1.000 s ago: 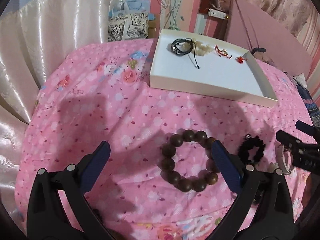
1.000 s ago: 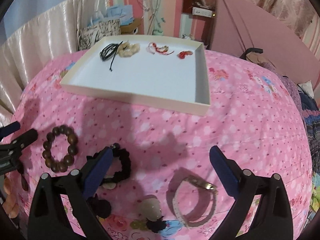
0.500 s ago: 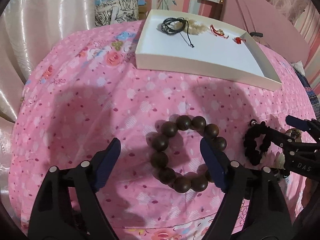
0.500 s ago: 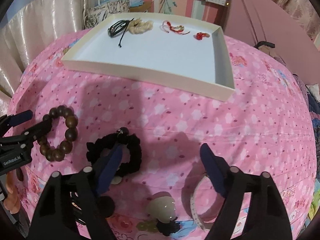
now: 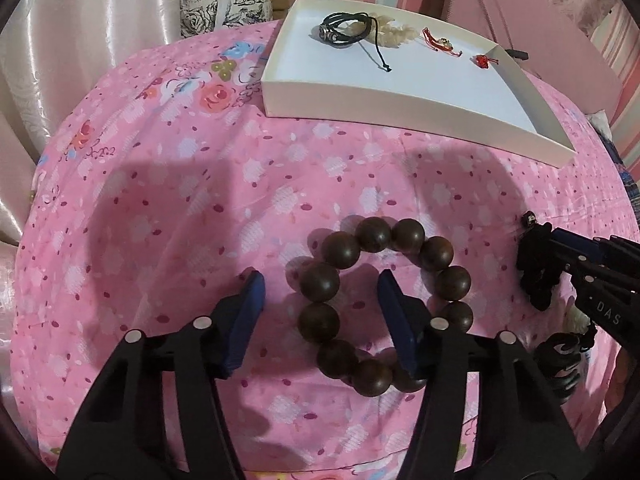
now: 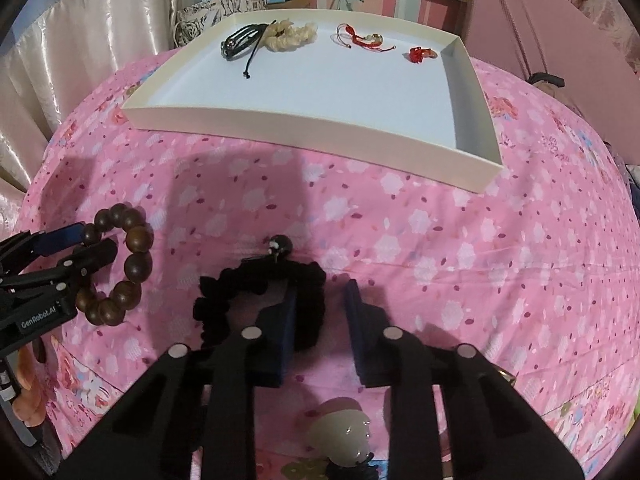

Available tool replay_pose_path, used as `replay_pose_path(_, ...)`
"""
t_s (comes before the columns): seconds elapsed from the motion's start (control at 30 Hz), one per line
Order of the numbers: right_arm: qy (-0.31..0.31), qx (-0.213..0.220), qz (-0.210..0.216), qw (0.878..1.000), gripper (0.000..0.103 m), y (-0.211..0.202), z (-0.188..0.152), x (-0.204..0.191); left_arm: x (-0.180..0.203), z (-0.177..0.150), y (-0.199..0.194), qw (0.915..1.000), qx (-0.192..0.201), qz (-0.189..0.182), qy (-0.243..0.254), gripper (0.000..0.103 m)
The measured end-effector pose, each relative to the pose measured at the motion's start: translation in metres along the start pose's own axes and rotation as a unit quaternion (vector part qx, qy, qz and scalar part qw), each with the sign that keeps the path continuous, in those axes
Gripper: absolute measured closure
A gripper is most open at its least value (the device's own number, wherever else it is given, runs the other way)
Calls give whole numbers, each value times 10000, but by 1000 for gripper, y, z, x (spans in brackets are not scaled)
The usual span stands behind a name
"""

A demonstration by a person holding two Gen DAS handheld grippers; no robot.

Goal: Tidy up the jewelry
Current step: 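Grasp the wooden bead bracelet with the left gripper while the right gripper grasps the black scrunchie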

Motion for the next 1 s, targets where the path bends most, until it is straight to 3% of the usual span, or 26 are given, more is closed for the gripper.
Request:
replay_pose_path(0.13, -36, 69, -1, 10000, 90, -1, -1, -3, -2, -1, -1, 10000, 25, 72, 8, 54)
replay_pose_path(0.53, -20, 185, 4, 9998, 92, -2, -4, -3, 4, -2, -4, 9996, 131, 187, 156, 84)
replay_pose_path(1.0, 41, 234, 58, 9997, 92, -3, -4, -1, 6, -4, -7, 9994, 207, 222, 192, 85)
Point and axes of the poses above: each gripper's, at about its wrist camera, not at the fingertips, and y roughly the way its jaws point, x to its right, z to its top, the point moved 1 cm from there along y, roughly the way its jaws point, and after that the axes turned 10 degrees about x, right-handed, at the moved point
